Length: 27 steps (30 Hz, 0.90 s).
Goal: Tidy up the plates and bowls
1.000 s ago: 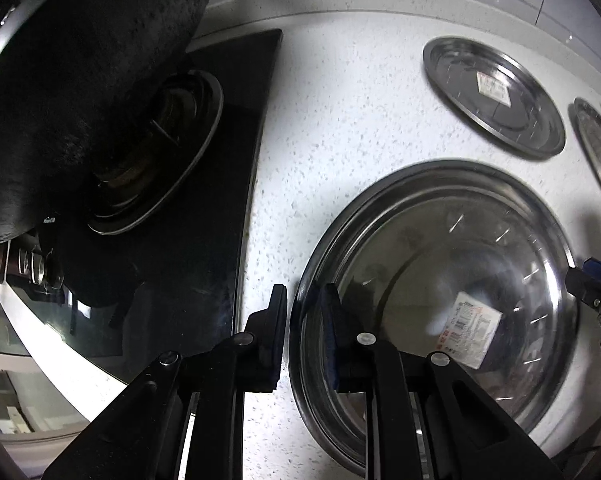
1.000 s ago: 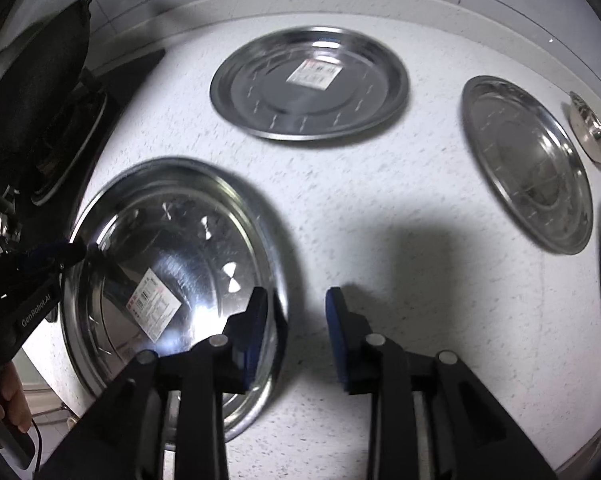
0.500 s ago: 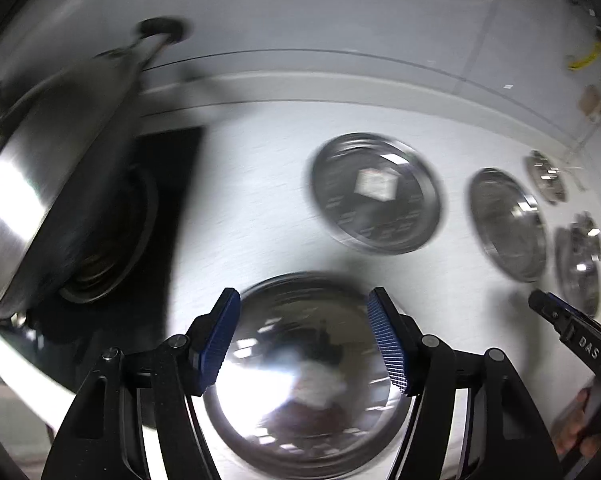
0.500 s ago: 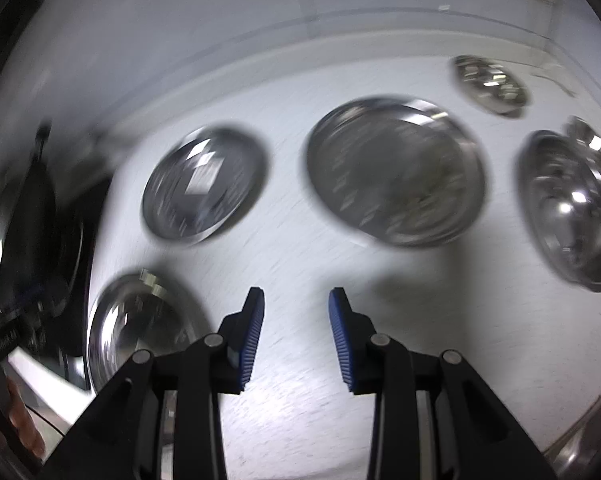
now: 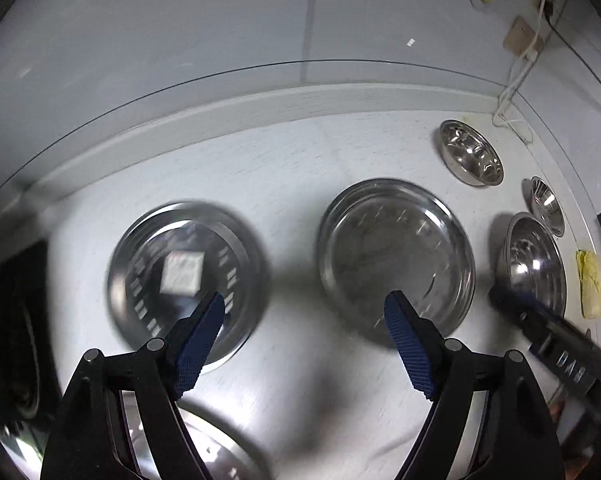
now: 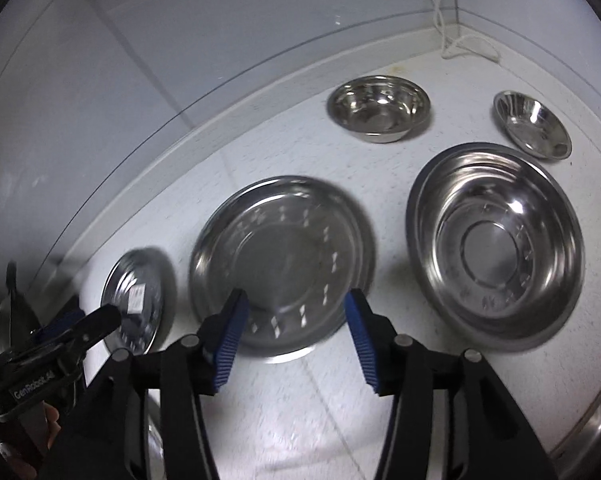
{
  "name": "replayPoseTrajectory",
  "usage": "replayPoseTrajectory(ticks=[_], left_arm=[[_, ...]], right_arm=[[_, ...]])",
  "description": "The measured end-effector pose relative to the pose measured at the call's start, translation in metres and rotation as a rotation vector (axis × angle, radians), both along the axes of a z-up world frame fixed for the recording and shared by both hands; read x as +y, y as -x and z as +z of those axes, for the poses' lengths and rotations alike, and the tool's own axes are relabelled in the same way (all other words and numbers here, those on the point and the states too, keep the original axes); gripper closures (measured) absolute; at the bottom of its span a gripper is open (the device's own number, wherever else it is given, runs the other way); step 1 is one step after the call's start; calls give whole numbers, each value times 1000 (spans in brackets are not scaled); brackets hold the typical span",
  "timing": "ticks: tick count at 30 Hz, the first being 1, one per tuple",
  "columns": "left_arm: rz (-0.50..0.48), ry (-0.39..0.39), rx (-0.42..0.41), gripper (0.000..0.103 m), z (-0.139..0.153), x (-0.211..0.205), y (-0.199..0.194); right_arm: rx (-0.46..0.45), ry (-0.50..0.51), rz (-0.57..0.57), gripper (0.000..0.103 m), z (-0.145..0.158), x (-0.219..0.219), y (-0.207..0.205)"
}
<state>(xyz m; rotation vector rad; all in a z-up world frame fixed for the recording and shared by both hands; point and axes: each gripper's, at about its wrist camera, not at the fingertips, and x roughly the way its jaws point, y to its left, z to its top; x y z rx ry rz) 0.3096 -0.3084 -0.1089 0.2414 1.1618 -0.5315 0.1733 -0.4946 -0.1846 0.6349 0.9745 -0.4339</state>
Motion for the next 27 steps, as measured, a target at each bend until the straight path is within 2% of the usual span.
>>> replayPoseTrajectory(ticks=[7,14,18,24,27], left_arm=[[-22,-76,39,25,-37,-53,-42],[-68,-124,58,25,-66,-79,-64],[-69,-132,84,25,-82,-89,-73],[-72,-141,93,25,-92,-94,-81],[-70,-135,110,25,-96,-94,-87]], right_arm=[[54,-68,-74,53,-35,-33,-18],[112,-93,-86,53,-60,-50,-37],[127,-41,-58,53,-61,-49,-50],[132,-26,-63,53,-63,-49,-61],[122,-49,-67,52,-60,-50,-61]])
